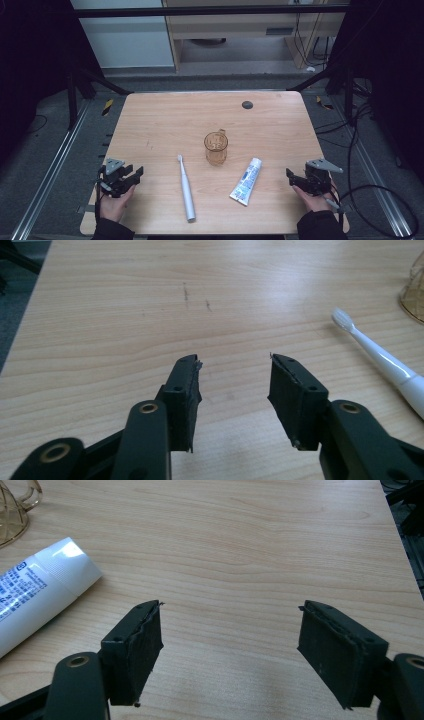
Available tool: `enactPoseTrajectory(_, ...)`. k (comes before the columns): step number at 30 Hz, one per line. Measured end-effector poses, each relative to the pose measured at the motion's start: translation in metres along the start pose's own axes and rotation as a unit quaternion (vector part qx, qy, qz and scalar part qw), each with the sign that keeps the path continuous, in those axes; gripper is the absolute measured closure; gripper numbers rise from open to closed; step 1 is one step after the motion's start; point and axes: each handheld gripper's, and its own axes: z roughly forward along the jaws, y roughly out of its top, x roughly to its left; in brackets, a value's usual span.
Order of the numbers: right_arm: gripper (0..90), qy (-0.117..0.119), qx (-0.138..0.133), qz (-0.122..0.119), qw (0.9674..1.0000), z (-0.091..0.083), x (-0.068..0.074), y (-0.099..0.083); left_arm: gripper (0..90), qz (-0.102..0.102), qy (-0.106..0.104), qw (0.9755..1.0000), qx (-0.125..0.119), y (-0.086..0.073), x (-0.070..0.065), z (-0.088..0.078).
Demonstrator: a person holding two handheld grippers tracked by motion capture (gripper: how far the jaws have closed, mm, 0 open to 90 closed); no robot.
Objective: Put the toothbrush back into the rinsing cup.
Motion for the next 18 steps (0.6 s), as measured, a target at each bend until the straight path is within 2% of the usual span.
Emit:
enactPoseTrajectory(3, 25.1, 0.0, -0.005, -0.004, 1.0, -0.002, 0.001, 0.0, 58.4, 0.003, -0.005, 1.0, 0.006, 0.0, -0.003, -0.001)
enactPoseTrajectory(5, 25.3, -0.002, -0.008, -0.009, 0.9999, -0.003, 0.002, 0.0, 61.6, 0.005, -0.015, 0.9998, 0.007, 0.0, -0.007, -0.002)
enactPoseTrajectory(12, 25.0, 0.008, -0.002, -0.021, 0.9997, -0.005, 0.008, 0.0, 69.3, 0.015, -0.034, 0.9992, 0.016, 0.001, -0.019, -0.004)
enactPoseTrajectory(14, 25.8, 0.011, -0.007, -0.027, 0.9995, -0.007, 0.011, 0.001, 73.6, 0.02, -0.042, 0.9987, 0.022, 0.001, -0.024, -0.004)
enactPoseTrajectory(18, 26.6, 0.015, -0.009, -0.025, 0.9995, -0.009, 0.013, 0.001, 77.8, 0.028, -0.05, 0.998, 0.027, 0.0, -0.028, -0.002)
